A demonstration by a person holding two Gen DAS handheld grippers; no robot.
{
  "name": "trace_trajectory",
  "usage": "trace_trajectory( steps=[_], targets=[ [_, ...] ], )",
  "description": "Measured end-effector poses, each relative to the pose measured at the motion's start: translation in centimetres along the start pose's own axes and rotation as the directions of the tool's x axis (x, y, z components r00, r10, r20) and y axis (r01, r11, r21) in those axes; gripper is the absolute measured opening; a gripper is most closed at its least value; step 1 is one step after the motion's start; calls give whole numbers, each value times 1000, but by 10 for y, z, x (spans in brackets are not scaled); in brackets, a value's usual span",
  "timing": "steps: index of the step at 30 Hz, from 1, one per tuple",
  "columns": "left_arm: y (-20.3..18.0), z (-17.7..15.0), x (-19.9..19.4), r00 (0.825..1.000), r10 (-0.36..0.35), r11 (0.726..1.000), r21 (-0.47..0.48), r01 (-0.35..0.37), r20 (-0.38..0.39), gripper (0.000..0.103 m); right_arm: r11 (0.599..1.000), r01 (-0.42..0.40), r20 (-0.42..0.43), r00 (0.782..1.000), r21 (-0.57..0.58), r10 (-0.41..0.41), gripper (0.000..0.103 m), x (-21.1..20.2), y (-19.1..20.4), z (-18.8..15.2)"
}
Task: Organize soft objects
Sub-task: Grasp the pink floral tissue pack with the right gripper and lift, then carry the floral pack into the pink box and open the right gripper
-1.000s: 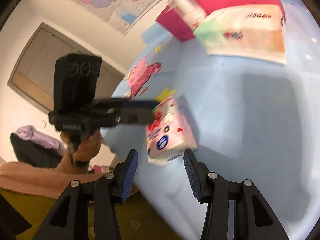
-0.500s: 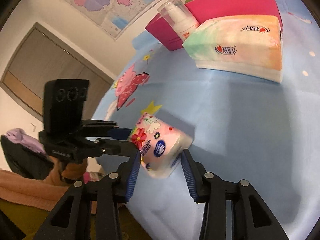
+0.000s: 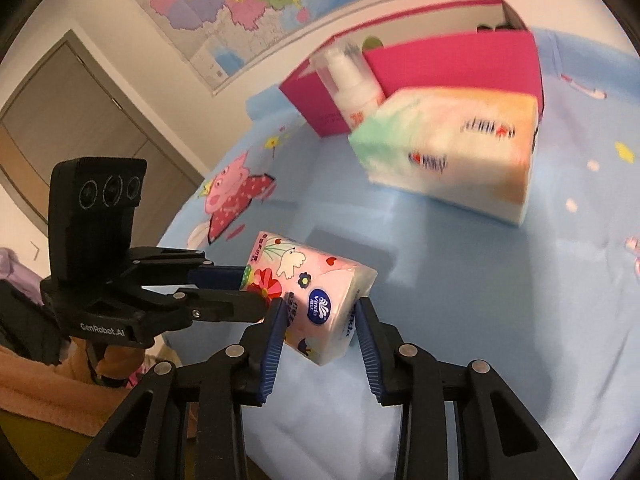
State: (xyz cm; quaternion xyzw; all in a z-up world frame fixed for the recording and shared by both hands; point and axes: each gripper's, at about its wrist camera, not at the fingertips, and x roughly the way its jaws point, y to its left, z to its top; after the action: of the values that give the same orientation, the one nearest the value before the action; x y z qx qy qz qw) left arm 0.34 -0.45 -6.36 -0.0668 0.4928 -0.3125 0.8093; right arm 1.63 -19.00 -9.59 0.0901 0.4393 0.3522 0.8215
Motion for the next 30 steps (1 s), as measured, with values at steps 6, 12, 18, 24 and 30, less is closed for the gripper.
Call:
trace_trajectory(
  steps=[6,12,18,24,30],
  targets=[
    [-10,17,-7,999,23,999,33,-24,39,33,999,23,43,999,-37,-22,36,-15,1,16],
    [-14,35,-11,997,27,998,51,-31,71,33,998,43,94,995,-48,-38,36,-23,2,31],
    [-21,52,-15,995,38,996,72,-45,96,33,998,49,129,991,-50,-42,36,-29,-1,36],
    [-27,61,-17,993,44,995,88,-54,109,33,997,58,150,987,-55,-49,36,-34,-4,41],
    [-31,68,-16,993,47,994,97,-58,113,33,996,62,157,986,-58,-52,36,-37,-8,48]
  ],
)
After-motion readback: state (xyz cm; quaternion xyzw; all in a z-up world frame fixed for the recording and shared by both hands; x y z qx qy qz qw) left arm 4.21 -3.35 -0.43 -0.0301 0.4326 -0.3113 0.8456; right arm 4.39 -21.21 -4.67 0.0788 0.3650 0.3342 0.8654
